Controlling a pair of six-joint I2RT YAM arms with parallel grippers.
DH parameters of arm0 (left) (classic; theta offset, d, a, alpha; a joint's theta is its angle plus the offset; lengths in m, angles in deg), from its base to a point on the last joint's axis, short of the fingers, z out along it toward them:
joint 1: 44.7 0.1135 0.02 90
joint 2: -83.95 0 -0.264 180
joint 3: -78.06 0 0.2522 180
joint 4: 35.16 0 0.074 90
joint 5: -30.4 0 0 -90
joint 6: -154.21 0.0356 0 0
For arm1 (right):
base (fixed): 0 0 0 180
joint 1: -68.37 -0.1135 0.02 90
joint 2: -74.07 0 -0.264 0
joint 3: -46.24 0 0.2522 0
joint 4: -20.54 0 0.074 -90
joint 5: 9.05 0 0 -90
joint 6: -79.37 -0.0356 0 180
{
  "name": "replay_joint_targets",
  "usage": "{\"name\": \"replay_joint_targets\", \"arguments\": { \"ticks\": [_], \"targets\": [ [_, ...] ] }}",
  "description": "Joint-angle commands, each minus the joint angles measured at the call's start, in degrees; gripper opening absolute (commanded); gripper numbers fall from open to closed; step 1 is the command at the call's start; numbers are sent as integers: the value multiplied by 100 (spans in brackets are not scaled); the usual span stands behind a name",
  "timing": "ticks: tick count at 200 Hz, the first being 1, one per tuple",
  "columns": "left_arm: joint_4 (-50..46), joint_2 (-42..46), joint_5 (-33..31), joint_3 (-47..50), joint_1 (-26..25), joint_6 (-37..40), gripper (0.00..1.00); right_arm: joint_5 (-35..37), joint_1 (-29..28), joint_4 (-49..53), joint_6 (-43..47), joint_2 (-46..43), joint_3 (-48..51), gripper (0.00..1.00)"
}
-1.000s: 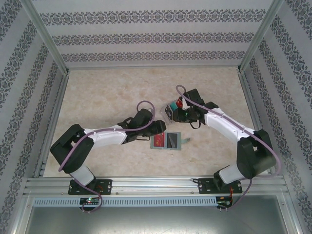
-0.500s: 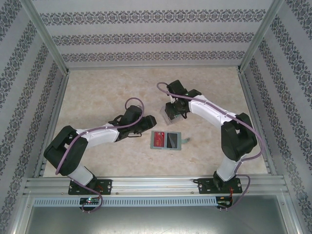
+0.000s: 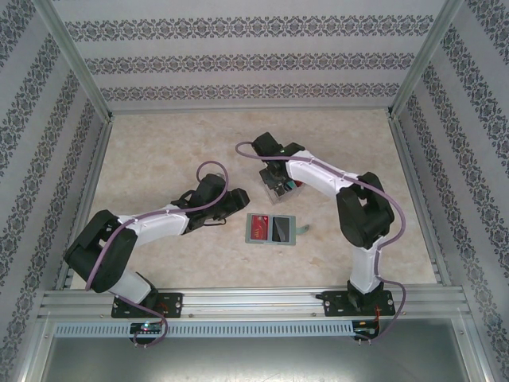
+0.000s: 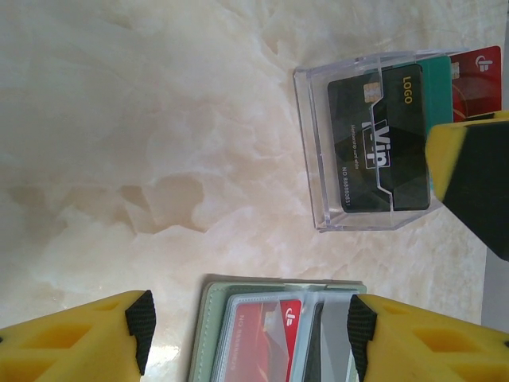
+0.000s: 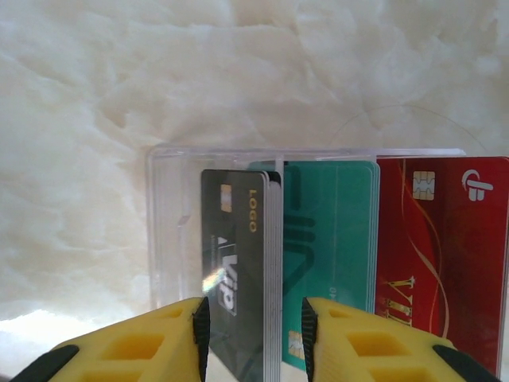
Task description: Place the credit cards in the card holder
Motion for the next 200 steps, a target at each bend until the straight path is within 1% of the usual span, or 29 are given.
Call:
{"name": "replay_joint_targets", "arguments": {
  "ticks": [1, 31, 55, 79, 99, 139, 167, 200],
  "targets": [
    [-44, 74, -40, -8, 55, -70, 67, 521, -96, 181, 81, 231, -164, 37],
    [-54, 80, -26, -12, 62, -74, 67, 565, -133, 150, 86, 457, -185, 38],
    [-44, 88, -10, 5, 62, -93, 67, 985, -211, 183, 109, 626, -255, 38],
    [-54, 89, -9, 2, 61, -96, 67, 1519, -291, 140, 151, 599, -260, 39],
    [-54, 83, 8, -11, 60, -87, 67, 1649, -285, 76, 181, 488, -208, 39],
    [-47, 18, 68, -54, 58, -91, 67, 1528, -266, 30, 171, 367, -154, 32],
    [-10, -8, 95, -54, 60, -113, 67, 1602, -262, 29, 187, 340, -137, 30],
    [9, -27, 115, -71, 60, -117, 67, 1529, -250, -32, 209, 272, -60, 22]
  ]
}}
